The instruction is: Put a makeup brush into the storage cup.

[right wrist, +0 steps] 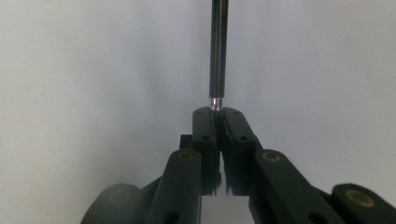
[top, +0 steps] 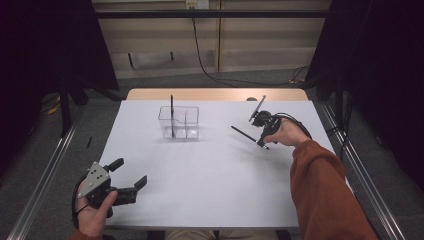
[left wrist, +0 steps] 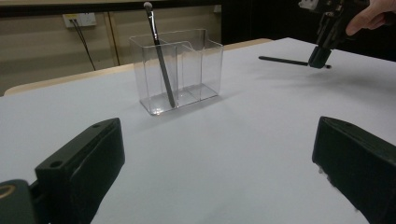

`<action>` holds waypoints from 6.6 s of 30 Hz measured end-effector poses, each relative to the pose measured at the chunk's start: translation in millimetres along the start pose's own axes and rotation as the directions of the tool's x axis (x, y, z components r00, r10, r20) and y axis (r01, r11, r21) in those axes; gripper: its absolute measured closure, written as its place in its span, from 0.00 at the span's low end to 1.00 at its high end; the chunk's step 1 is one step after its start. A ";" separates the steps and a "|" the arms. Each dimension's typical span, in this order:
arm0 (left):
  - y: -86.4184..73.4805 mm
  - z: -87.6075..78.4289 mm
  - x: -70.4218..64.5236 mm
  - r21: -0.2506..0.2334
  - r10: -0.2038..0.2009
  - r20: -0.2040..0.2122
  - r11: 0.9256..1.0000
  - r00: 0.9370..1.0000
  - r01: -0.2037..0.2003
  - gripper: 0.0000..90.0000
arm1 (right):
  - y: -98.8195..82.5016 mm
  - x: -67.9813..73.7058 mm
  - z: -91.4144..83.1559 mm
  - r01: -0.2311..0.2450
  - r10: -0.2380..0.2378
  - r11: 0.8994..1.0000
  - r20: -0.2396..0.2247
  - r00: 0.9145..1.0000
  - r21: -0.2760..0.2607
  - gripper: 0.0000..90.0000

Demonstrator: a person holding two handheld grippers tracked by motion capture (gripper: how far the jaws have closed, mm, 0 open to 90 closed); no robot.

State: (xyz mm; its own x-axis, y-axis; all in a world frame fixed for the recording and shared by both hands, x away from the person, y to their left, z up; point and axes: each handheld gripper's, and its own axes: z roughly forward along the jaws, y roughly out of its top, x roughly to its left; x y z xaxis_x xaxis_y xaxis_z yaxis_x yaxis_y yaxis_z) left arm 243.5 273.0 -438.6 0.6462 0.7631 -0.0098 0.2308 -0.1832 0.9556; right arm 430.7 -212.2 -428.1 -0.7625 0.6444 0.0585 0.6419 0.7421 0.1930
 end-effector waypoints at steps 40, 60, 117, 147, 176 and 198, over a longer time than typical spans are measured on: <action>0.4 -0.9 2.8 -0.017 -0.014 -0.008 1.000 1.000 0.014 0.03 | -40.8 -1.0 -16.8 -0.174 0.170 0.900 -0.044 0.984 -0.399 0.94; 0.3 0.4 3.4 -0.015 -0.009 -0.009 1.000 1.000 0.009 0.03 | -55.5 5.7 -22.6 -0.179 0.176 0.766 -0.067 0.982 -0.617 0.94; 1.5 -1.8 5.8 -0.027 -0.013 -0.017 1.000 1.000 0.012 0.03 | -73.4 86.7 -55.0 0.012 -0.105 0.719 -0.091 0.990 -0.695 0.94; 0.4 -0.9 7.3 -0.023 -0.013 -0.015 1.000 1.000 0.012 0.03 | -46.3 134.9 -56.6 0.185 -0.300 0.745 -0.074 0.951 -0.640 0.94; 1.1 0.0 7.5 -0.021 -0.012 -0.007 1.000 1.000 0.011 0.03 | -18.5 147.7 -44.5 0.371 -0.392 0.902 -0.061 0.918 -0.221 0.94; 2.8 -2.5 6.4 0.010 0.007 0.003 1.000 1.000 -0.007 0.03 | -13.5 158.4 -21.2 0.471 -0.470 0.882 -0.087 0.879 -0.002 0.94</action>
State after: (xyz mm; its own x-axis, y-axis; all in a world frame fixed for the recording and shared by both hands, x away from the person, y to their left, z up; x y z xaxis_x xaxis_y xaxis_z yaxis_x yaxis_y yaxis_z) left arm 246.5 278.9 -435.3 0.6502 0.7598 -0.0039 0.2334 -0.1949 0.9526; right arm 299.5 -124.1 -400.7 -0.9784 0.2017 0.0457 0.2068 0.9578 0.1999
